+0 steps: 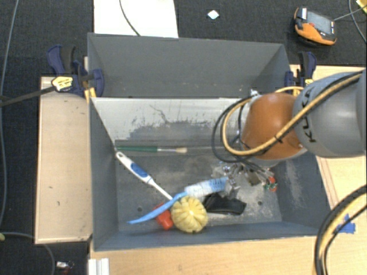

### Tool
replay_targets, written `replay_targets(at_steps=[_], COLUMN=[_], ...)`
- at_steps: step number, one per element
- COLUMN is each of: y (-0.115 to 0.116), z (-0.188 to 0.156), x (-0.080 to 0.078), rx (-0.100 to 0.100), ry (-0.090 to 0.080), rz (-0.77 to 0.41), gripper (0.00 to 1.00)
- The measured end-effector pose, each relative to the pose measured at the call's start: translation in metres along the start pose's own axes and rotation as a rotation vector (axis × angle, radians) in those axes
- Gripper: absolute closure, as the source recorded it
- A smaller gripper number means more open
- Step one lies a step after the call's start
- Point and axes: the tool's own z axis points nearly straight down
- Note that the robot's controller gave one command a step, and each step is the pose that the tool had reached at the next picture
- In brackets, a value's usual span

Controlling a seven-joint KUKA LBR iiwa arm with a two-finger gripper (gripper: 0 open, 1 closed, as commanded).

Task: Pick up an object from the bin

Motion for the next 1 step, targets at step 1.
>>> replay_targets(at_steps=[1], y=[0.0000], z=[0.0000], x=[0.0000], rx=[0.000], ry=[0.000], rz=[0.001], gripper=[1.00])
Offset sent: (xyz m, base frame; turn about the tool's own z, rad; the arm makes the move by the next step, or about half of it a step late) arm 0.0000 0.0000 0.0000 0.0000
